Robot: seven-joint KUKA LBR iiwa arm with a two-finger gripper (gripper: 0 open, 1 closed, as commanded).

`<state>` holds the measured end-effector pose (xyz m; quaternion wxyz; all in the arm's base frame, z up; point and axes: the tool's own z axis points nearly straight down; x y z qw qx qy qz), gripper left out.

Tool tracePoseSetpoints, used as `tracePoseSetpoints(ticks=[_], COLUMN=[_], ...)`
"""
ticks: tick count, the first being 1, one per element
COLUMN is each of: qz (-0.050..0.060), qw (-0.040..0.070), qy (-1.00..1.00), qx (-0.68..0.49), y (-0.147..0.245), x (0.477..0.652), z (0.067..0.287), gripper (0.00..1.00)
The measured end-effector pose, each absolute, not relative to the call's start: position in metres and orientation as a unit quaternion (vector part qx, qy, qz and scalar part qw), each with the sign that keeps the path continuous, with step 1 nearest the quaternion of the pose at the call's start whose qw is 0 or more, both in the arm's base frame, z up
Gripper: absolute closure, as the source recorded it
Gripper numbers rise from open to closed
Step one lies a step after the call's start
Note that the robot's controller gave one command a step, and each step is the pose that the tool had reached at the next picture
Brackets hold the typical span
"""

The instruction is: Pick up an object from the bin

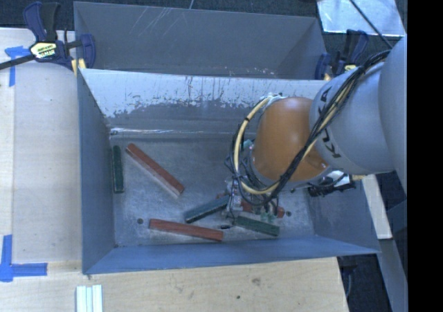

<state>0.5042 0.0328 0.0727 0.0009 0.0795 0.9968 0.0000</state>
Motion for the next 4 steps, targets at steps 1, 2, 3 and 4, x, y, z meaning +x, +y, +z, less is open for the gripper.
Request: tracePoseSetpoints(ticks=[1,2,3,4], qz=[0.000,0.000,0.000,0.000], qw=[-0.002,-0.001,0.004,0.001], qy=[0.997,0.997,0.991,0.988], qx=[0.073,0.073,-0.132,-0.155], y=[0.043,0.025,0.092,0.109], x=[0.516,0.514,0.523,0.523], z=[0.131,0.206,0.102,0.073], gripper=[1.00,1.00,0.00,1.00])
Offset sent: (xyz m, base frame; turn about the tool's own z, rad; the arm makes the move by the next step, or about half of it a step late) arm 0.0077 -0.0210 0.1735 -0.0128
